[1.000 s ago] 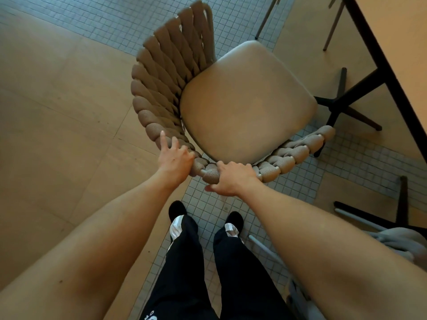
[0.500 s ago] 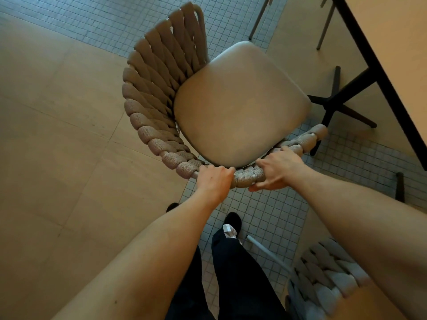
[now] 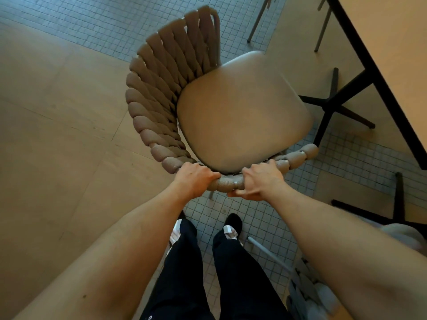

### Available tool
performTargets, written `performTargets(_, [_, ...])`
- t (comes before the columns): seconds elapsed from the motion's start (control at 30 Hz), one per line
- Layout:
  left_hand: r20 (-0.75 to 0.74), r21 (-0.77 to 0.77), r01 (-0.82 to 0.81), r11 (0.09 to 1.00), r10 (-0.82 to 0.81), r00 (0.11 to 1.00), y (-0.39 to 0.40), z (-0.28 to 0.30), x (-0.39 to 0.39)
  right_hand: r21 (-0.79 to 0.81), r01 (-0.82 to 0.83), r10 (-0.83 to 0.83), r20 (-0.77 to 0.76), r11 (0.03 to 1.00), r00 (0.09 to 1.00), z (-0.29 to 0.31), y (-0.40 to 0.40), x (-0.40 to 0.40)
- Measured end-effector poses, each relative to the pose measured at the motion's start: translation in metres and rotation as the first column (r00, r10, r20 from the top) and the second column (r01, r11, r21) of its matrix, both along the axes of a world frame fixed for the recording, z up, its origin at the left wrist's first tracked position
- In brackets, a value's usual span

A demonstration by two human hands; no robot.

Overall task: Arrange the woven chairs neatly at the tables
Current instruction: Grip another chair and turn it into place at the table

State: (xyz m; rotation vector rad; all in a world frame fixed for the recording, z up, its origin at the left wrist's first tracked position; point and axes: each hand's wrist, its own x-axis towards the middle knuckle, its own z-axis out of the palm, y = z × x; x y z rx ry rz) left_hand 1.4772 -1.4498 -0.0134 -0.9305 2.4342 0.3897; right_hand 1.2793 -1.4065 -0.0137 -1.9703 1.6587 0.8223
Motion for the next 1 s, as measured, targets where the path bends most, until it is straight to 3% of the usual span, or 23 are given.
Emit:
performTargets(0.33, [0.062,-0.084,0.084,0.993,-0.079,0.995,-0.035,-0.008,0.037,0.003,0.186,-0.186,0.073,0.983,0.98,-0.001,-0.002,0.048])
performTargets(0.53, [0.201,0.119,-0.036,0.992,0.011,0.979,-0.032,-0.008,0.032,0.144,0.205,-0.225,0.136,0.968,0.965,0.005,-0.003,0.046])
performTargets(0.67, [0.137,0.188,-0.132,0.973,0.107,0.985,-0.03,0.011,0.026,0.135,0.283,-0.307,0.228,0.95,0.924,0.013,-0.003,0.041])
performTargets(0.8, [0.043,0.165,-0.259,0.952,0.255,0.966,-0.032,0.028,0.026,0.124,0.366,-0.387,0.27,0.922,0.882,0.026,-0.007,0.038])
performTargets(1.0, [0.002,0.101,-0.3,0.948,0.302,0.953,-0.047,0.049,0.031,0.087,0.417,-0.423,0.288,0.905,0.859,0.046,-0.021,0.042])
